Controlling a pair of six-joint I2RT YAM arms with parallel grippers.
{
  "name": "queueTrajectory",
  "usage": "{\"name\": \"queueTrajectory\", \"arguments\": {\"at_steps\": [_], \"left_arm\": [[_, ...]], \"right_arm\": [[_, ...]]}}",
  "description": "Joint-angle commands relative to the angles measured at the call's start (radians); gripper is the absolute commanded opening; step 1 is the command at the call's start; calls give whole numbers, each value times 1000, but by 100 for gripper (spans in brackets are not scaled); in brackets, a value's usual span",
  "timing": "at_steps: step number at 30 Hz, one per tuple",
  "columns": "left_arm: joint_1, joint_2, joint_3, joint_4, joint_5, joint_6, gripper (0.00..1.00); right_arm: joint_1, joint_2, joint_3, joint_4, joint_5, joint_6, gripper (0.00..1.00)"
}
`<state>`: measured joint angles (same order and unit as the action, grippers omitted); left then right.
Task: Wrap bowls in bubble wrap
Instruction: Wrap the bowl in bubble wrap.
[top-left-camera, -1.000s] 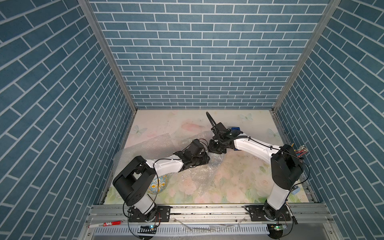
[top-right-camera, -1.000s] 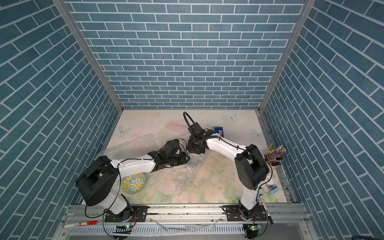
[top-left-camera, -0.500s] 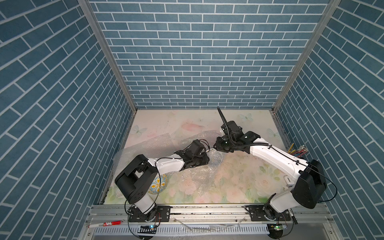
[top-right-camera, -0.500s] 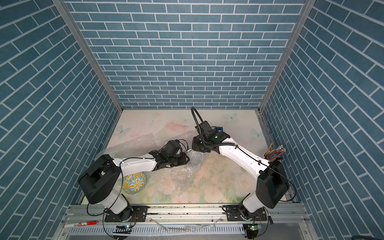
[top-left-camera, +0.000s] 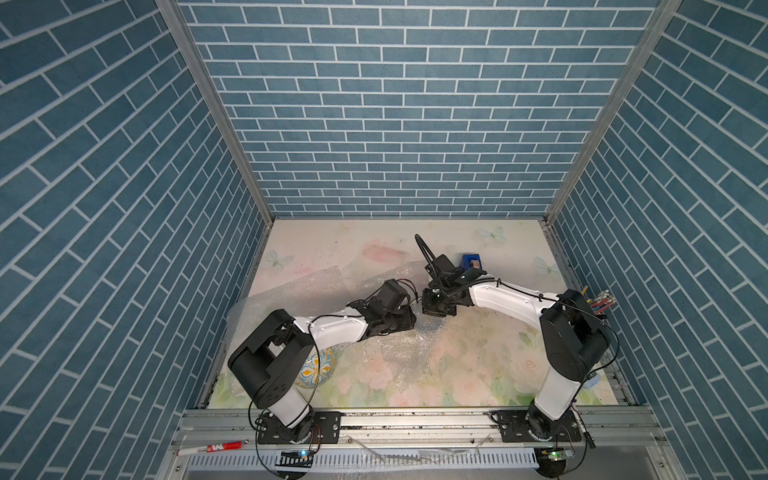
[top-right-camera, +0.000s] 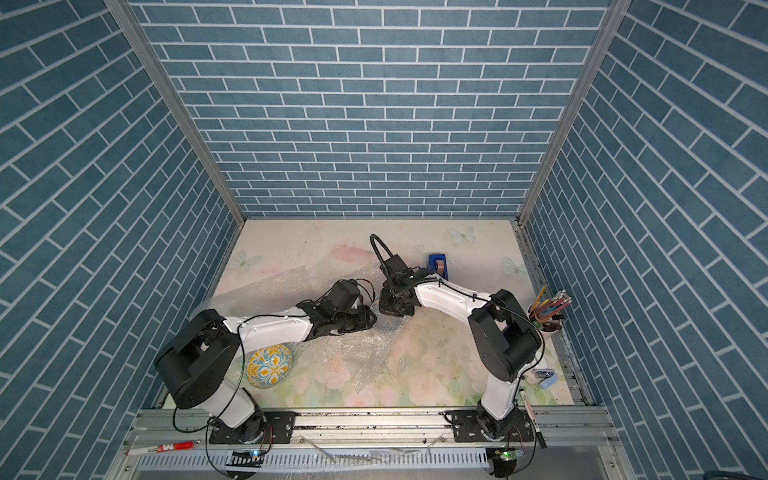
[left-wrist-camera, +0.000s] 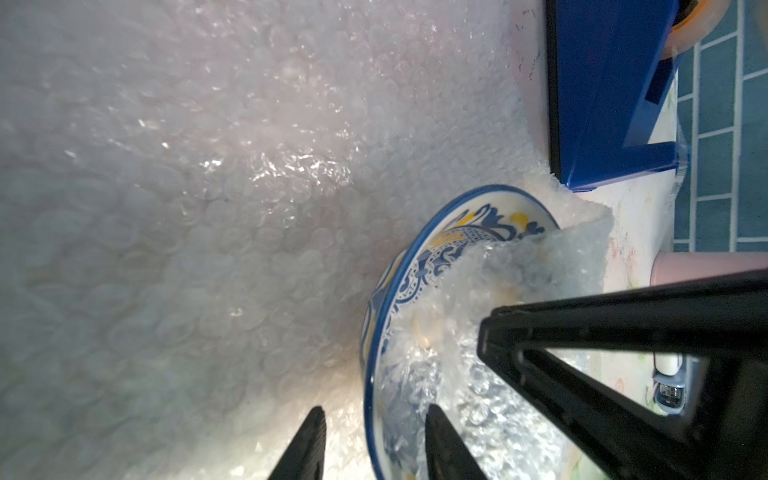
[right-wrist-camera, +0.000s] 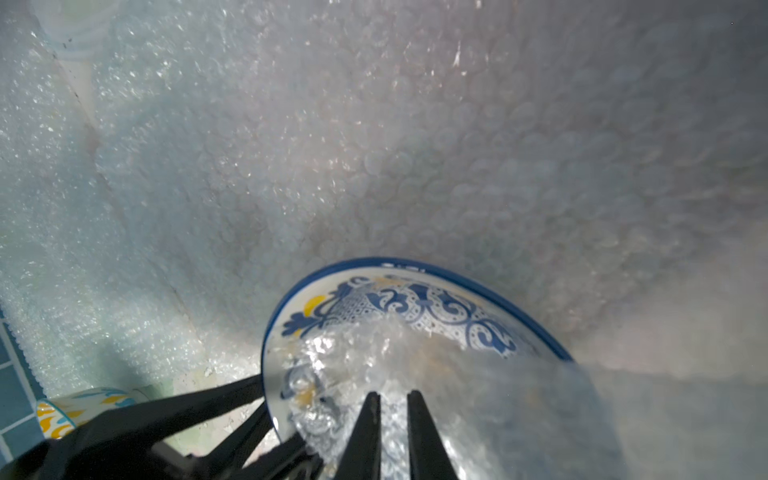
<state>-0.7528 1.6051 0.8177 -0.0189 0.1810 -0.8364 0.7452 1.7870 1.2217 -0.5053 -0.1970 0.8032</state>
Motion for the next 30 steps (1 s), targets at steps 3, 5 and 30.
{"name": "queueTrajectory", "arguments": {"at_steps": [3,5,30], "left_arm": [[49,-96,40,-118,-64,60,51],[73,-135,56,-181,-104,82,54],[407,196,299,-386,-148,131,49]], "right_arm": [[-2,71,24,8,-11,-1,13],[-3,84,24,3,-8,1,13],[-1,107,19,-5,3,11,11]]}}
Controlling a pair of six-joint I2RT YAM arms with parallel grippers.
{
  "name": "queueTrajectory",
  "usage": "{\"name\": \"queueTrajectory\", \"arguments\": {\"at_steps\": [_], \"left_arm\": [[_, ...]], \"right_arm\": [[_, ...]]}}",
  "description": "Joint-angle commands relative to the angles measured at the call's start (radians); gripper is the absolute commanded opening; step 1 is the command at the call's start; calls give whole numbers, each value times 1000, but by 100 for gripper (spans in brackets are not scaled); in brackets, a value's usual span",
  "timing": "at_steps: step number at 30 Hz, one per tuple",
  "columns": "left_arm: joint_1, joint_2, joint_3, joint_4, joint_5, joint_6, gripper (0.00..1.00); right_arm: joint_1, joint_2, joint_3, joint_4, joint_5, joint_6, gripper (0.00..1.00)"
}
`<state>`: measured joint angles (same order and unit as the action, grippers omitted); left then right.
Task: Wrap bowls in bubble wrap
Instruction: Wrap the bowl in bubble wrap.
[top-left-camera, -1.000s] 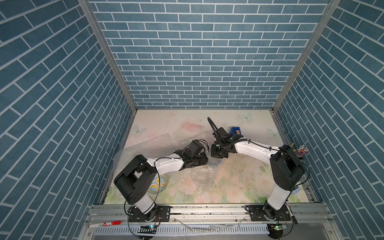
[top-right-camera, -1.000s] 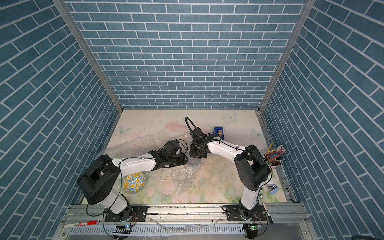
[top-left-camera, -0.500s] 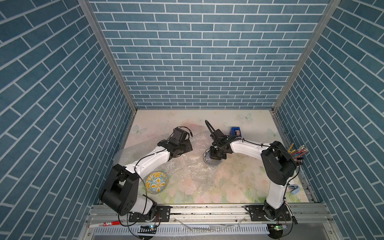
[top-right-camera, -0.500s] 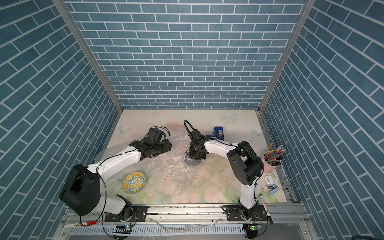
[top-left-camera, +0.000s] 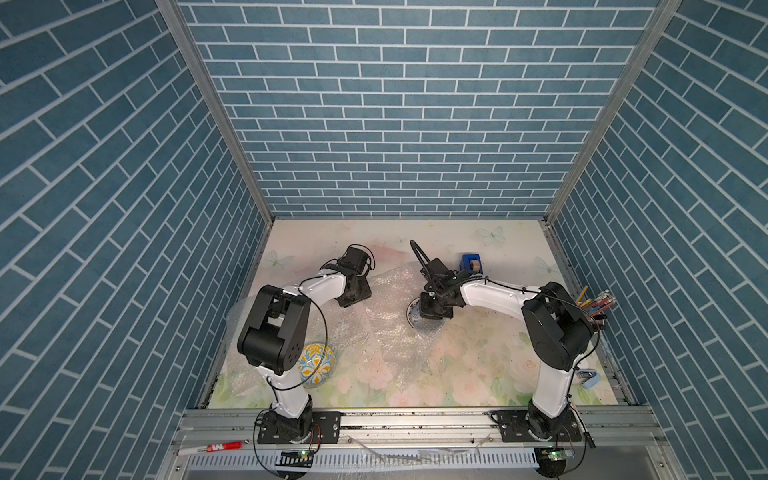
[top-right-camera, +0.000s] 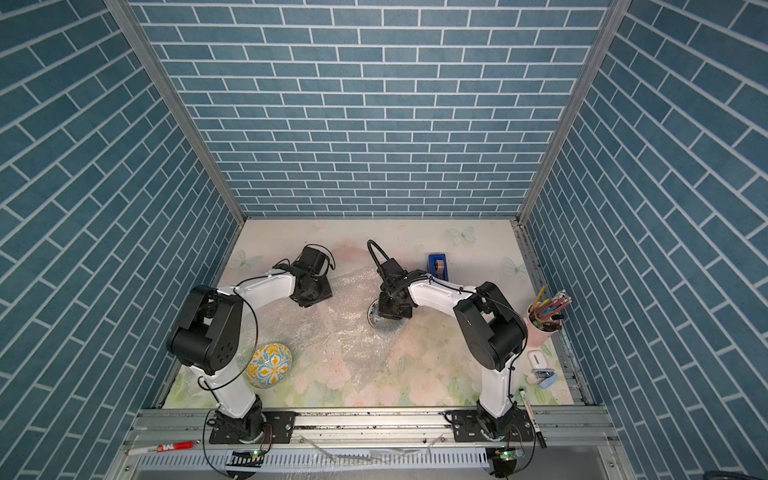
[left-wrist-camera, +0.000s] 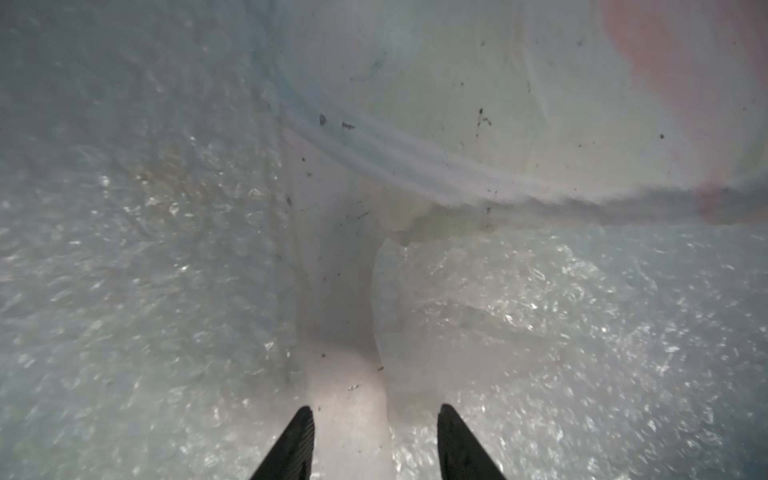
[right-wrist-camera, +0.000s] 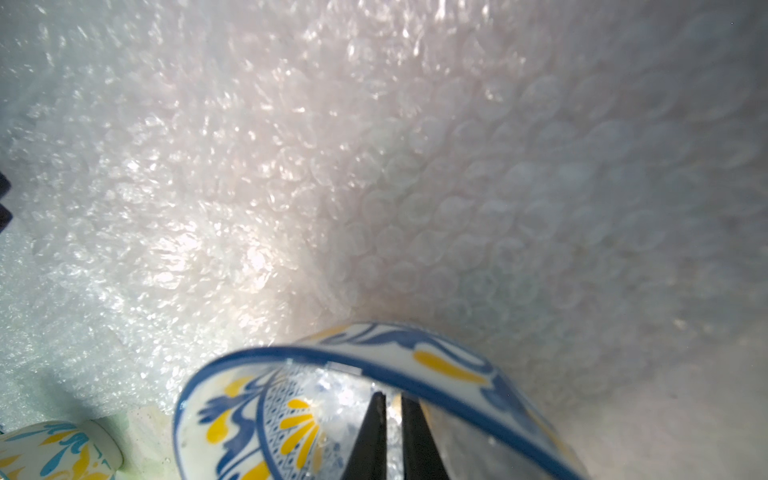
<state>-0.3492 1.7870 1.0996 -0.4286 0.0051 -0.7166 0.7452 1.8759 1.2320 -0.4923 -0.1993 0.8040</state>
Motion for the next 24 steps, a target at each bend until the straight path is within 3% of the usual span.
{"name": "queueTrajectory", "arguments": {"at_steps": [1,5,11,17,24], "left_arm": [[3,18,18,41,40,11,48],[3,43,25,94,88,11,40],[1,26,-9,200,185,-5,0],[-45,-217,-158,395,247,-60,0],[-232,-435,-246,468,240,-31,0]], "right_arm": [[-2,21,9,-16,5,11,11],[-1,29,8,-13,2,15,11],[-2,40,7,-4,-4,26,11],[-1,37,13,-16,3,29,10],[-3,26,11,10,12,58,10]]}}
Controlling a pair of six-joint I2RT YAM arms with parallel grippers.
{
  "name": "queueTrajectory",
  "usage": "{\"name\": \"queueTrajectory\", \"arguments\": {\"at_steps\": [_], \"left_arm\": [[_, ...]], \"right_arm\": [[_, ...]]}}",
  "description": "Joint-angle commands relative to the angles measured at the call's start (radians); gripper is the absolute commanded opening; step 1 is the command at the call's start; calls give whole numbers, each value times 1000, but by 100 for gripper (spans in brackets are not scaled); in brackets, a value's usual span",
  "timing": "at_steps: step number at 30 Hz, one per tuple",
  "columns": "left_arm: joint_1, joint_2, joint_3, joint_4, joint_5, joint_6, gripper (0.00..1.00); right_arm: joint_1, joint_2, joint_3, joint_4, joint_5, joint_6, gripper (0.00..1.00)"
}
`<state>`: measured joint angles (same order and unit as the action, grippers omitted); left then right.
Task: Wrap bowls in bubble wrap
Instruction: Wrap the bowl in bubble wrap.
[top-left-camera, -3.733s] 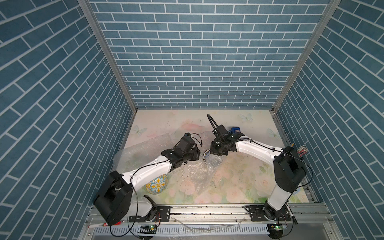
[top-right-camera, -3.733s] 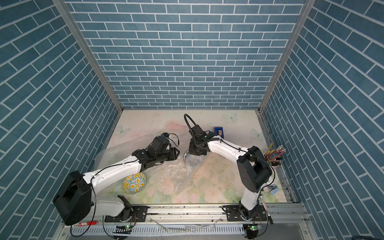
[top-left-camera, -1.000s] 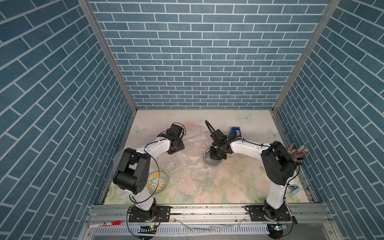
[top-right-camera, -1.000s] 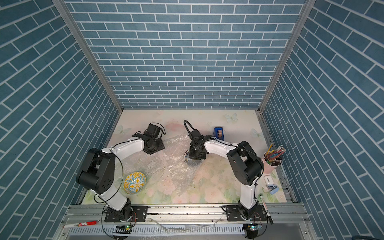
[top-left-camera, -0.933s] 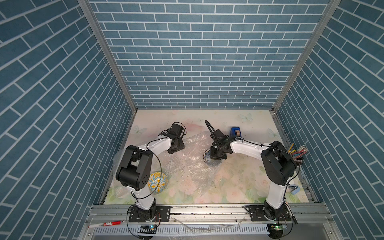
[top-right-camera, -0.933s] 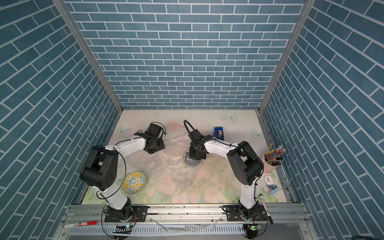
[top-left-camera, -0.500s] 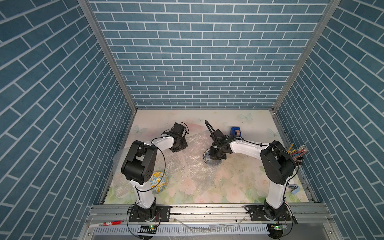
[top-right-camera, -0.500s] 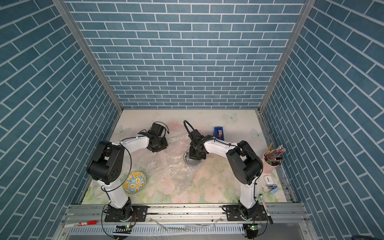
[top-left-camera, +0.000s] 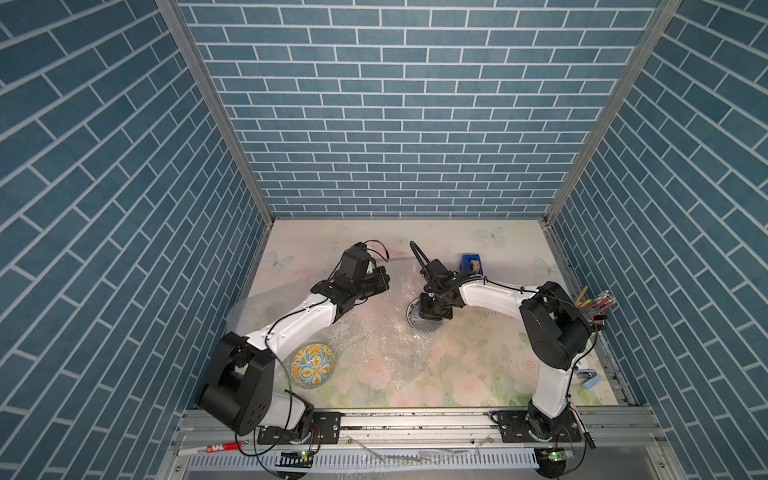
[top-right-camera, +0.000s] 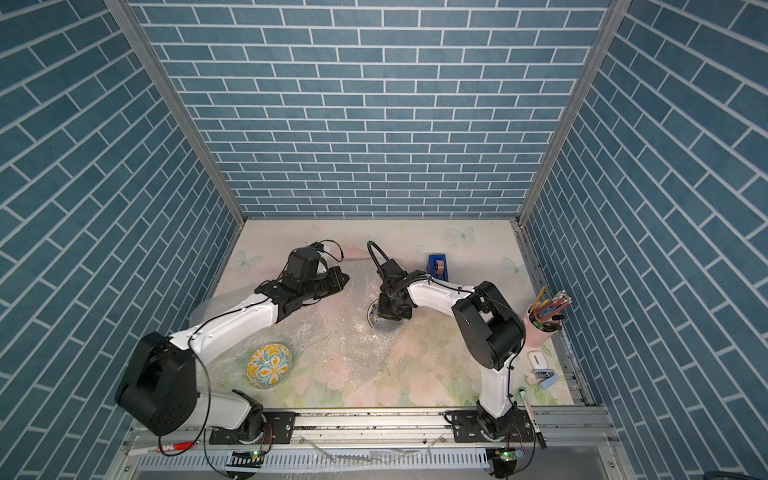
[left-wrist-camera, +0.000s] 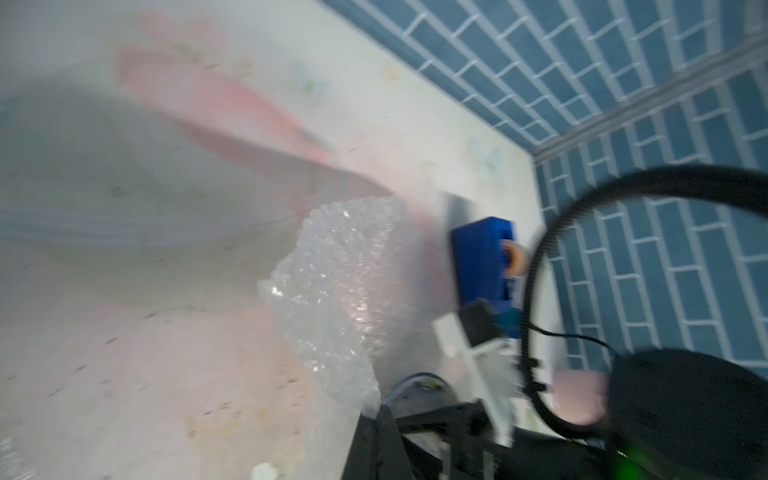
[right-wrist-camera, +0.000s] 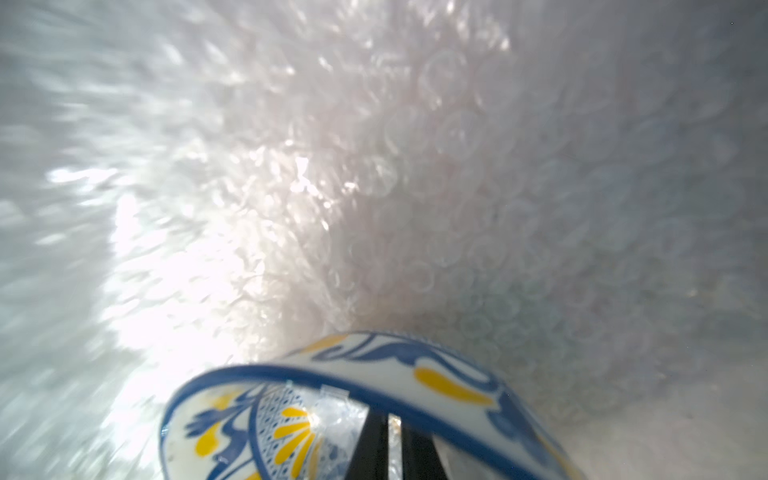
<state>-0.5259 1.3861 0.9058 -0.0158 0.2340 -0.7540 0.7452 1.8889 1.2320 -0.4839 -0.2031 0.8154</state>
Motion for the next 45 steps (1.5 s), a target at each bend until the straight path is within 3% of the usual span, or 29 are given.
{"name": "queueTrajectory", "arguments": {"at_steps": [1,12,23,33,39,45], "left_arm": [[-73,-47,-71,69,8,-7,0],[-231,35,-193,257,-8,-169,0],[-243,170,-183,198,-30,-251,0],[-241,219,-158,168,-13,-253,0],[-243,193,-120,126,-10,-219,0],[-257,136,-67,73,-11,-179,0]], "right_arm": [[-2,11,11,7,17,51,10],[-3,-42,-41,82,42,124,10],[-7,-155,-59,57,92,146,12],[-7,-358,-113,-91,183,114,24],[-7,-377,-232,-90,178,97,24],[-7,-379,-254,-40,177,108,29]]}}
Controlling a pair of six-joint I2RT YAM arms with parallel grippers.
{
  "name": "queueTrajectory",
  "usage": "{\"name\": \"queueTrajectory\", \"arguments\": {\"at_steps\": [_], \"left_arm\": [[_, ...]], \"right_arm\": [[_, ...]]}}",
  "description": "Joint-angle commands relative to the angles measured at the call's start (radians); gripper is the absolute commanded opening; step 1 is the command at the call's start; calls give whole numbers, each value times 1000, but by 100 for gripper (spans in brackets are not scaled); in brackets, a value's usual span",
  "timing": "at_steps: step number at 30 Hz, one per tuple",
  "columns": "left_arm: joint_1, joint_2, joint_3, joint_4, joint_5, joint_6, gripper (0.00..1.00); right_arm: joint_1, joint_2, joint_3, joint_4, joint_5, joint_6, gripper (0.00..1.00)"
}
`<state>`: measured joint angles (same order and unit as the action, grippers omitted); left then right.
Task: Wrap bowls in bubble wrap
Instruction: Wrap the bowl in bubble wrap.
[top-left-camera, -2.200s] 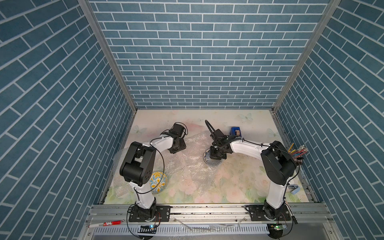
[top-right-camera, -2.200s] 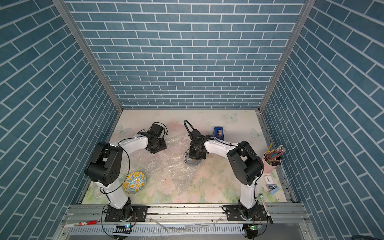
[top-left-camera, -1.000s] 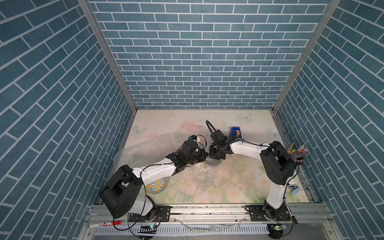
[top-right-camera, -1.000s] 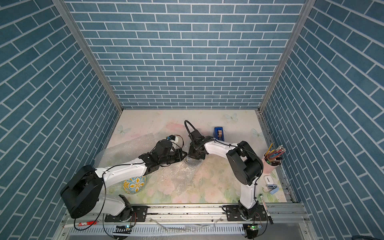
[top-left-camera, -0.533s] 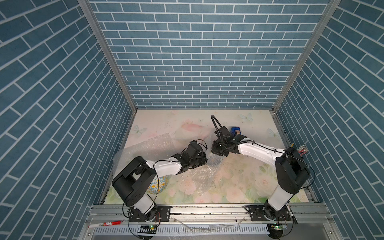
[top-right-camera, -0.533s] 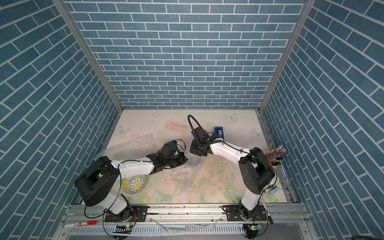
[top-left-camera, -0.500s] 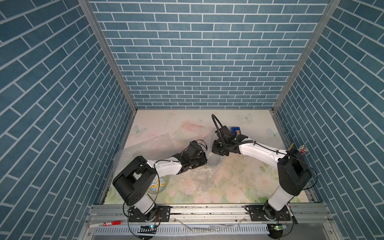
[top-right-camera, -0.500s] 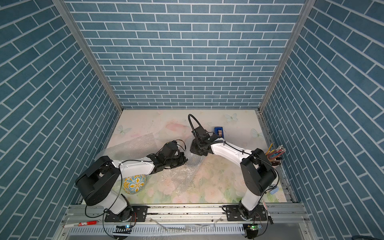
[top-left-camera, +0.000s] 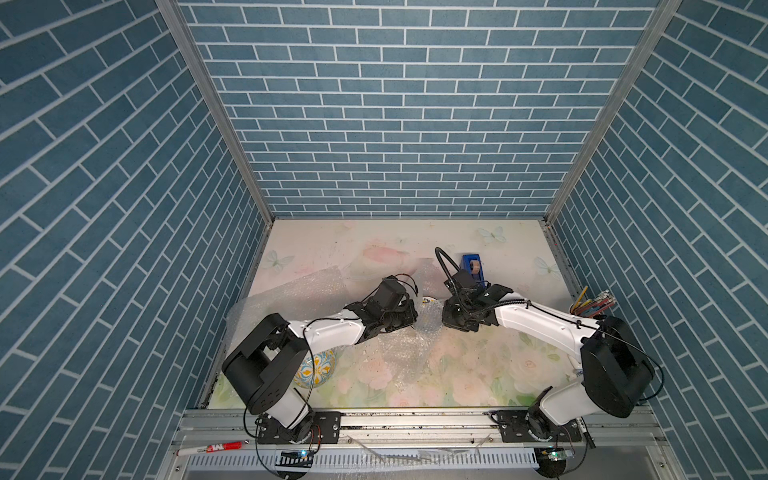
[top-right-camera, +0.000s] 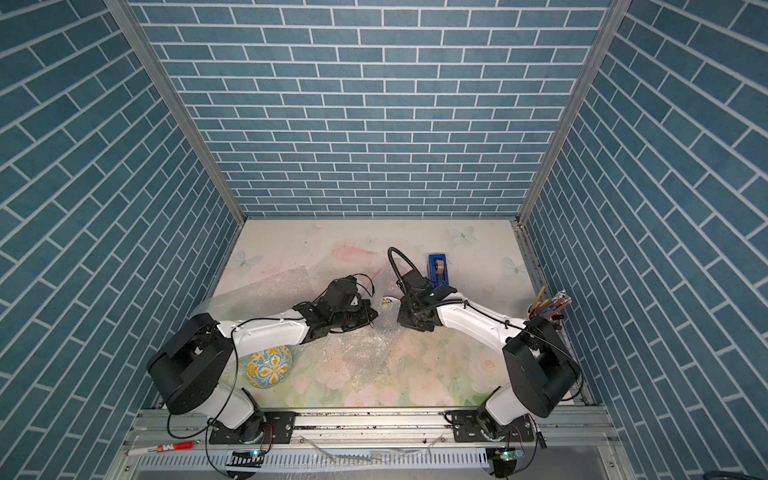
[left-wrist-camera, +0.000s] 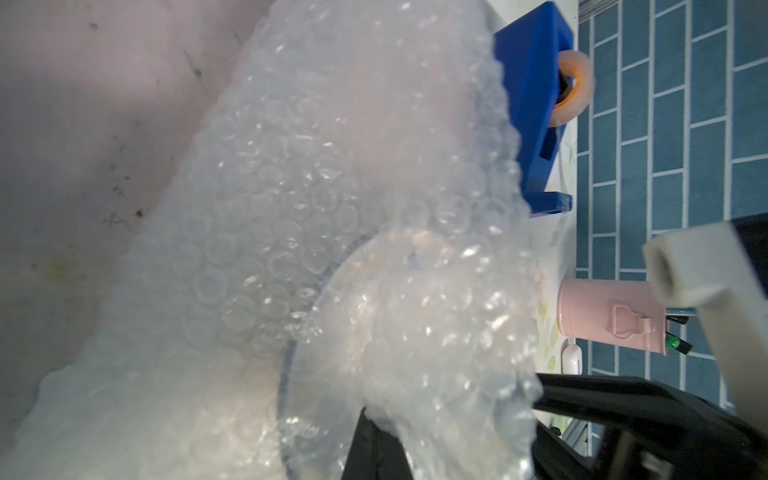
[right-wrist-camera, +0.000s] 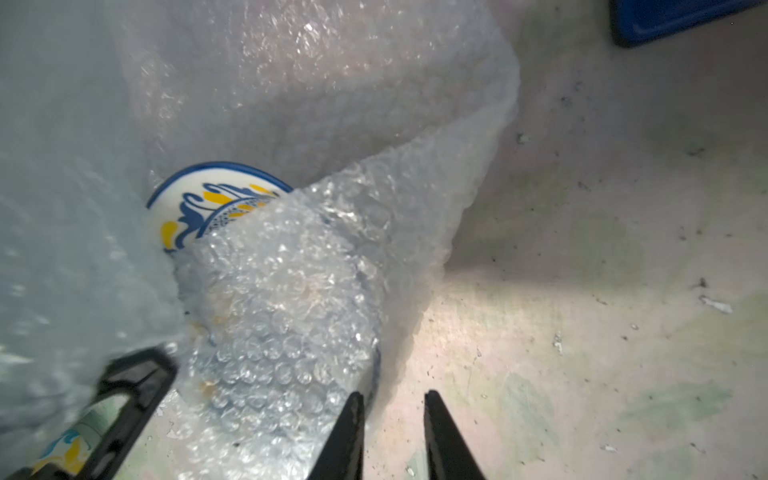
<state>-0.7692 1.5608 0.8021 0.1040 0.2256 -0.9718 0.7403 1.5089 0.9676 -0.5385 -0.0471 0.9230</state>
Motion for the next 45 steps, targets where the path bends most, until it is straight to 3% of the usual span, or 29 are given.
{"name": "queueTrajectory", "arguments": {"at_steps": [1,4,12,22,33,45], "left_arm": [[-20,-46,48,-58,-3,47,0],[-40,-60,74,-71,6,62,0],[-112,-76,108,-68,18,86,0],[-119,72,48,21,77,-21,0],[-119,97,69,5,73,-6,0],[-119,117,85,6,72,-9,0]], "right_arm": [[-3,9,13,21,18,0,30],[-4,45,23,55,5,6,29],[-10,114,37,146,-34,49,17],[-26,26,-44,210,-23,130,18],[-38,-122,12,99,44,77,26],[-37,109,105,212,-193,8,21]]}}
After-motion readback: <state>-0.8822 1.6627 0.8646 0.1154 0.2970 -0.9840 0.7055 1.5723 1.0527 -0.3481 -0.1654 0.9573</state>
